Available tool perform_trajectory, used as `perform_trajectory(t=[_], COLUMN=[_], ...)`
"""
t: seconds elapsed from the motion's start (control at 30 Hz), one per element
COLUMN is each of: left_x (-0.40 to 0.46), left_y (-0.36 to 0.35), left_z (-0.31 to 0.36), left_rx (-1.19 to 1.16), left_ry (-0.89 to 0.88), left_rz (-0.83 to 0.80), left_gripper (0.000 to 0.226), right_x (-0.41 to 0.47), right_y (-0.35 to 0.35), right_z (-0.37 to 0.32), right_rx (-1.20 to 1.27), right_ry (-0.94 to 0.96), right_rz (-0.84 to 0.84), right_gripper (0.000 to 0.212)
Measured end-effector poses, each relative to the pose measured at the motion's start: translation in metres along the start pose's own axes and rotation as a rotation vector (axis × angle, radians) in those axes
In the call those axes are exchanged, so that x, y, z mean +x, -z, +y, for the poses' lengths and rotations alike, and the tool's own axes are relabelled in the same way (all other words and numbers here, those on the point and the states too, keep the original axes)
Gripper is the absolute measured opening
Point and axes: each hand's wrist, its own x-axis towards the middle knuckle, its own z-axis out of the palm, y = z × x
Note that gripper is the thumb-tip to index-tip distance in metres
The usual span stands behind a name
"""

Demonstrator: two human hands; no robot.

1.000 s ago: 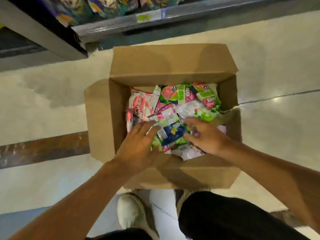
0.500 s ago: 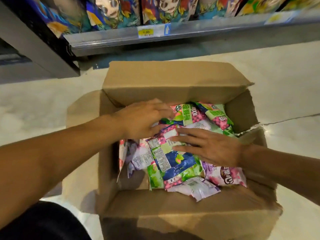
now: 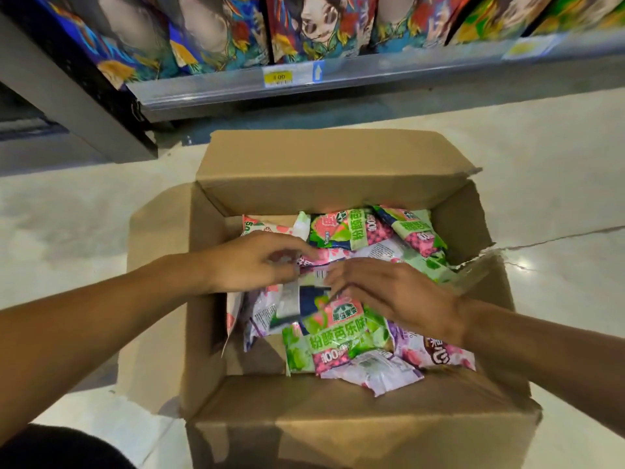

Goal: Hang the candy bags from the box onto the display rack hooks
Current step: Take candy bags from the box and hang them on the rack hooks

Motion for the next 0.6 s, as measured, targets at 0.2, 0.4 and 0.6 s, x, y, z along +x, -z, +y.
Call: perform_trajectory(t=[0.2,0.4,0.6], left_x=[-0.011,-0.004,-0.006], left_y=[-0.001,-0.003,-0.004], left_z=[0.029,0.031,0.022], left_rx=[-0.768,-0.683,-0.603], left_ry=[0.182,0.167,0.184], left_rz=[0.058,0.274,0.374], left_gripper=[0.063,0.045,0.028], right_x=[0.021,0.031,0.012], right_y=[0.027,0.038,0.077], right_z=[-0.018,-0.016,0.002], right_rx=[0.341,0.648,0.365], right_ry=[-0.403,-0.567,-0.669], right_rz=[0.330,0.333,0.359], right_gripper=[0.031,0.035,0.026])
